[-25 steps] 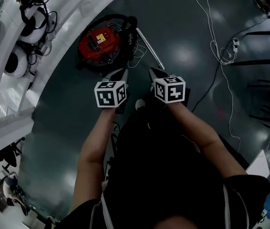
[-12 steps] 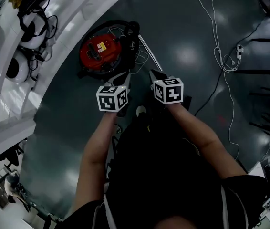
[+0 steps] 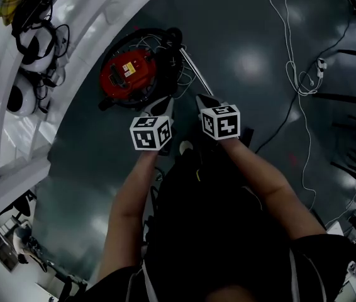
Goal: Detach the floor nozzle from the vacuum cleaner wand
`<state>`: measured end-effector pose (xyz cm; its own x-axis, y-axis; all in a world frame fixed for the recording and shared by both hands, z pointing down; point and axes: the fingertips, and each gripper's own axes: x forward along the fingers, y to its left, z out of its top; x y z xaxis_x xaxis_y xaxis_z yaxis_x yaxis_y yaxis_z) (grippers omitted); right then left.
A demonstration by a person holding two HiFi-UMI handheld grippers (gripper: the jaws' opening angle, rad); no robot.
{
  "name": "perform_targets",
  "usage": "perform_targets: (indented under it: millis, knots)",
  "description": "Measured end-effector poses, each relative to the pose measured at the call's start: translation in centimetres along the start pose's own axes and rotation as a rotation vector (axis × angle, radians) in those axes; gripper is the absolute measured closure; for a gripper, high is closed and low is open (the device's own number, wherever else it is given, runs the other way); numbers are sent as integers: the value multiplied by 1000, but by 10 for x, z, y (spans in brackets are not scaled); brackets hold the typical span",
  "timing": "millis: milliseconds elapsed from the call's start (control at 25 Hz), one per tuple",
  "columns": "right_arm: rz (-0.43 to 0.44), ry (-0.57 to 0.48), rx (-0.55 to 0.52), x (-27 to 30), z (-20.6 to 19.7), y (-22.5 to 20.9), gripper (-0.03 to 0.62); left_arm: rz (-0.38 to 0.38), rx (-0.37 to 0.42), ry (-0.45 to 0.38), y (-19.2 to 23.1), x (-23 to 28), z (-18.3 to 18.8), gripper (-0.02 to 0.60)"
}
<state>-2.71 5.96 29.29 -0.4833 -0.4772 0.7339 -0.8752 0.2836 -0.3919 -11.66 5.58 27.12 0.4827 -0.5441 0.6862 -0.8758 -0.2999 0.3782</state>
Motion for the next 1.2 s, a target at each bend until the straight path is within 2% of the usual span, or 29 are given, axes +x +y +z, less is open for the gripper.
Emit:
perform_targets:
  millis: [560, 840, 1200]
  knots:
    - [42, 35, -24, 48, 37, -59, 597, 66, -33, 20, 7, 96, 32, 574]
    - [86, 55, -55, 73, 38, -83, 597, 127, -34, 26, 18, 133, 30, 574]
    - [59, 43, -14, 118, 37, -113, 597, 166, -35, 53, 39, 169, 12, 574]
